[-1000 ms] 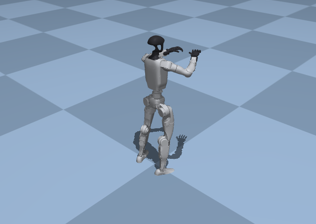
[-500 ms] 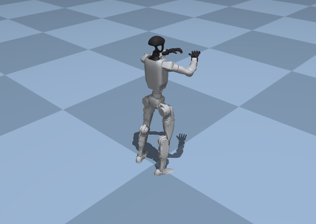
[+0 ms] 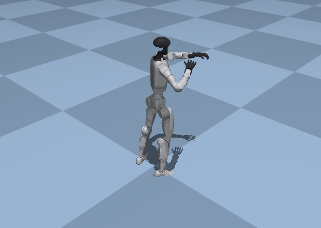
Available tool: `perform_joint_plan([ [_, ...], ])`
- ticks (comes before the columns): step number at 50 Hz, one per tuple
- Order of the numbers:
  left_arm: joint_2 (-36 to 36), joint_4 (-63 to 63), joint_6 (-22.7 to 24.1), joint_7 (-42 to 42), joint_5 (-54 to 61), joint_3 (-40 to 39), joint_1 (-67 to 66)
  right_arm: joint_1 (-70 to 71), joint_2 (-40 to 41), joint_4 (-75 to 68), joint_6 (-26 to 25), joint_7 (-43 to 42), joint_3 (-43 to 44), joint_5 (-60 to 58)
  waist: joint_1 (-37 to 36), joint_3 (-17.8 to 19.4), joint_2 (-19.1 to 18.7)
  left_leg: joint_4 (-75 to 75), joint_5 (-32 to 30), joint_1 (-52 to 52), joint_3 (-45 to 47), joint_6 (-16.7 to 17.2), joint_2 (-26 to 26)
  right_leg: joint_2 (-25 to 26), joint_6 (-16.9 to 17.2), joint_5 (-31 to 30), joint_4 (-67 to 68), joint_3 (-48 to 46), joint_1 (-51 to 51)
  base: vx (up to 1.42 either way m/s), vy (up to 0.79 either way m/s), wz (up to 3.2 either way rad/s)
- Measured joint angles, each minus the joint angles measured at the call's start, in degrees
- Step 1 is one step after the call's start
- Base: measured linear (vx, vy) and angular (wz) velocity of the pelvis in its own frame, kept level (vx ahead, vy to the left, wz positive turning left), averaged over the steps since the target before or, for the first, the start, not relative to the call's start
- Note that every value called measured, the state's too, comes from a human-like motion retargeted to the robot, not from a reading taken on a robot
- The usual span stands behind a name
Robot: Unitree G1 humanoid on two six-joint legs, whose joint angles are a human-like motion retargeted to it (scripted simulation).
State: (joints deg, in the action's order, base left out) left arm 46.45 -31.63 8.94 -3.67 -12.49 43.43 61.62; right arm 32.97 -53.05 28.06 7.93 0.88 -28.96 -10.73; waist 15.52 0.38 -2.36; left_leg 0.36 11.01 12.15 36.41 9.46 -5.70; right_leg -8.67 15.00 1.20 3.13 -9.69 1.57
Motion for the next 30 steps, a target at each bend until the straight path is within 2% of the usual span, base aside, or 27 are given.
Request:
perform_joint_plan([
  [5, 1.1, 19.6, 1.9, 3.6, 4.1, -8.2, -11.3, 0.0, 3.3, -3.7, -1.9, 0.0, 3.5, -3.2, -3.6, -0.4, 0.8, 0.5, 0.4, 0.0, -1.4, -0.4, 0.2, -0.7, 0.0, 0.3, 0.2, -1.1, 0.9, 0.03, 0.02, 0.23],
  [9, 0.1, 32.4, -0.4, 11.1, 10.6, -13.7, -20.4, 3.5, 6.7, -9.4, -6.1, 2.6, 4.1, -5.5, -7.7, -1.0, 2.1, 0.6, 0.7, -0.2, -4.0, -1.1, 0.7, -1.7, 0.0, 0.9, 0.7, -3.2, 2.1, 0.03, 0.04, 0.58],
  [13, -0.9, 40.1, -3.2, 17.5, 13.6, -17.1, -27.4, 9.8, 8.9, -18.9, -9.4, 5.3, 1.7, -8.5, -12.7, -1.5, 3.9, 0.5, 0.7, -0.6, -7.0, -1.4, 1.1, -2.6, -0.2, 1.5, 1.3, -5.8, 3.3, 0.03, 0.03, 0.71],
  [18, -1.8, 43.9, -4.0, 20.2, 13.1, -20.6, -34.0, 19.5, 9.7, -35.5, -11.0, 7.0, -5.5, -12.9, -19.3, -1.9, 6.3, 0.6, 0.6, -1.5, -10.4, -0.9, 1.2, -3.2, -0.5, 2.2, 1.7, -9.1, 4.4, 0.01, 0.01, 0.66],
  [23, -2.1, 44.0, -1.1, 16.6, 10.7, -25.2, -40.2, 26.8, 9.6, -52.3, -9.6, 3.2, -12.7, -17.7, -25.3, -1.9, 8.3, 1.1, 0.7, -2.8, -13.3, -0.3, 1.4, -3.8, -0.4, 2.5, 1.6, -12.2, 5.3, 0.00, 0.02, 0.54],
  [30, -0.8, 42.1, 2.4, 12.4, 5.9, -31.1, -44.7, 28.1, 8.4, -64.8, -8.1, -2.2, -13.4, -20.2, -30.1, -1.6, 9.1, 2.0, 1.0, -4.6, -17.2, 0.3, 1.1, -3.9, -1.5, 1.1, 1.9, -16.0, 6.4, -0.01, 0.05, 0.50],
])
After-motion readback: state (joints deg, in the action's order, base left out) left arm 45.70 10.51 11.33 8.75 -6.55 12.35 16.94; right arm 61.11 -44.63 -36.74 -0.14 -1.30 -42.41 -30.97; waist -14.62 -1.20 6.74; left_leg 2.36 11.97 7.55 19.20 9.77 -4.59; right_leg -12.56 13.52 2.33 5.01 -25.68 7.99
